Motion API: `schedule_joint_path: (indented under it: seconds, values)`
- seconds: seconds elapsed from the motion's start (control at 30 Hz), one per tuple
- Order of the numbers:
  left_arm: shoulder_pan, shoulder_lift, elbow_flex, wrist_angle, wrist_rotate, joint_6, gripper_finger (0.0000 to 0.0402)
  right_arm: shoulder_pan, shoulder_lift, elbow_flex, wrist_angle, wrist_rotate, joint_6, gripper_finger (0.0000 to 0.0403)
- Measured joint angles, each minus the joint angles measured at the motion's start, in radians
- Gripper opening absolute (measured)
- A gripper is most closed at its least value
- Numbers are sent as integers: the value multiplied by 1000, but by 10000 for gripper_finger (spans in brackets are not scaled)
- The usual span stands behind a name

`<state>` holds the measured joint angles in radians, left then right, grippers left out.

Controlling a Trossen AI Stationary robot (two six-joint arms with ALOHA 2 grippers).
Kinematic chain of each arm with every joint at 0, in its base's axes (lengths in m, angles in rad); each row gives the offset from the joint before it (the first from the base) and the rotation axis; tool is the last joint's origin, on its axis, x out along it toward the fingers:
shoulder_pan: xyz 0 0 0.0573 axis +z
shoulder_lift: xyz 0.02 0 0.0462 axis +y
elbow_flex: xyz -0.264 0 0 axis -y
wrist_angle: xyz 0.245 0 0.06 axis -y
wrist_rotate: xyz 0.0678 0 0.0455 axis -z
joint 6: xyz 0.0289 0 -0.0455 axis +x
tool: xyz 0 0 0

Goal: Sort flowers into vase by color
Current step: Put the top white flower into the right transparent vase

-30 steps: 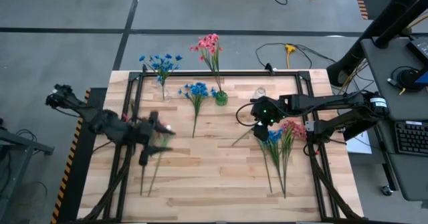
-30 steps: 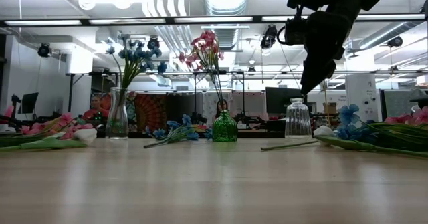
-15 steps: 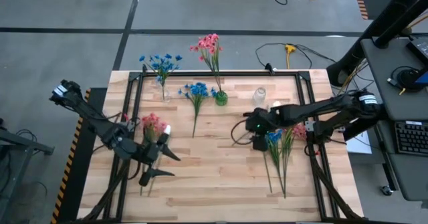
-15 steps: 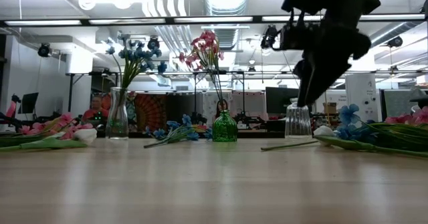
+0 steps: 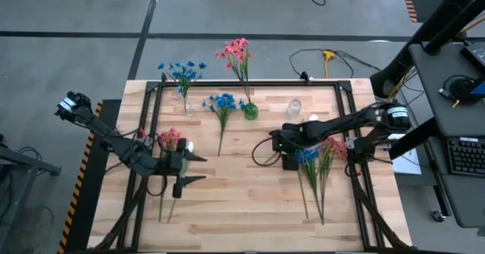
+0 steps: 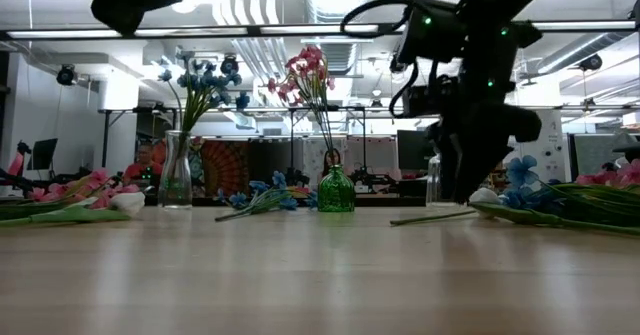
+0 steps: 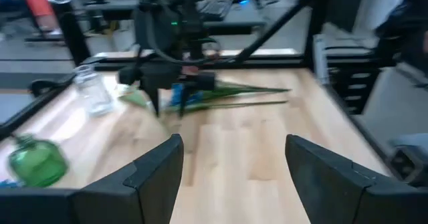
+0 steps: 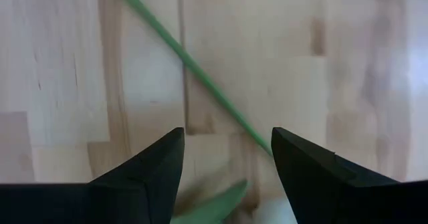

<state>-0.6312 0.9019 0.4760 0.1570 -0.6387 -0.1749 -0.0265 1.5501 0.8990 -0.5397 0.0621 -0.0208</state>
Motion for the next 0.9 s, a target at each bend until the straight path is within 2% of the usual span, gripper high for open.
schedule_joint_path:
  seconds: [0.2, 0.33, 0.53, 0.73, 0.9]
  values:
    - [7, 37, -3, -1, -66, -11, 244, -2, 66, 37, -2, 21, -44, 206]
    - [28, 101, -4, 0, -136, -36, 244, -15, 97, 50, -6, 19, -68, 185]
    - [73, 207, 5, 46, -163, -52, 244, -26, 137, 57, -16, -4, -108, 120]
    - [123, 319, 9, 101, -164, -52, 244, -24, 140, 61, -17, -9, -139, 26]
    - [152, 419, 30, 135, -164, -44, 244, -24, 128, 67, -15, 7, -153, 13]
